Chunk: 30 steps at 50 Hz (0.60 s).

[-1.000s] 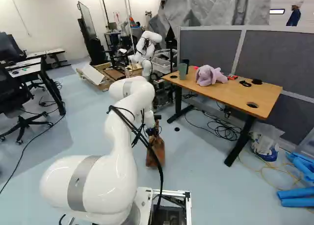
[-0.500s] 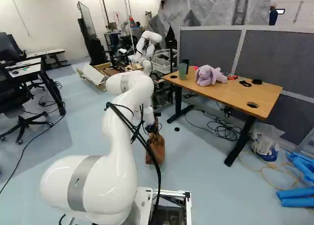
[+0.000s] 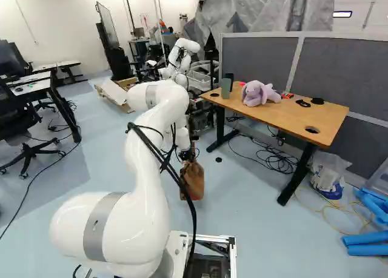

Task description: Pick up the bag on the ground and place it on the table

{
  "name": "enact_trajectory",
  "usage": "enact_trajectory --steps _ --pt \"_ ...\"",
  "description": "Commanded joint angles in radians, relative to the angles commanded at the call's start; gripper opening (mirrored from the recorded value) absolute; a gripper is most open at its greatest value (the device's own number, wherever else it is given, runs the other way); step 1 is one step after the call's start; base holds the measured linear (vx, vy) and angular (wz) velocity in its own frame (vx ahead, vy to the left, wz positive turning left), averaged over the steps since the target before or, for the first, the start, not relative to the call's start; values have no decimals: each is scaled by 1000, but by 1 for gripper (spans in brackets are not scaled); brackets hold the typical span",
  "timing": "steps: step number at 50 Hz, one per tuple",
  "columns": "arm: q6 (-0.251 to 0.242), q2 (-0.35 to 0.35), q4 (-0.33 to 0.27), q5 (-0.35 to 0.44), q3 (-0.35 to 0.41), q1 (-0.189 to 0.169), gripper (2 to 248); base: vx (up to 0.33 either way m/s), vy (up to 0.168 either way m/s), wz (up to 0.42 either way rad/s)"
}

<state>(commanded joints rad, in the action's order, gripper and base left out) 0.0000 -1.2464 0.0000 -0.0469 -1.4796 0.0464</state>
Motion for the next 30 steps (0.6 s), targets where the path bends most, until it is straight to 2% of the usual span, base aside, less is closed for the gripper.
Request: enact_trajectory --steps 30 --pt "0 107 0 0 83 0 21 0 0 0"
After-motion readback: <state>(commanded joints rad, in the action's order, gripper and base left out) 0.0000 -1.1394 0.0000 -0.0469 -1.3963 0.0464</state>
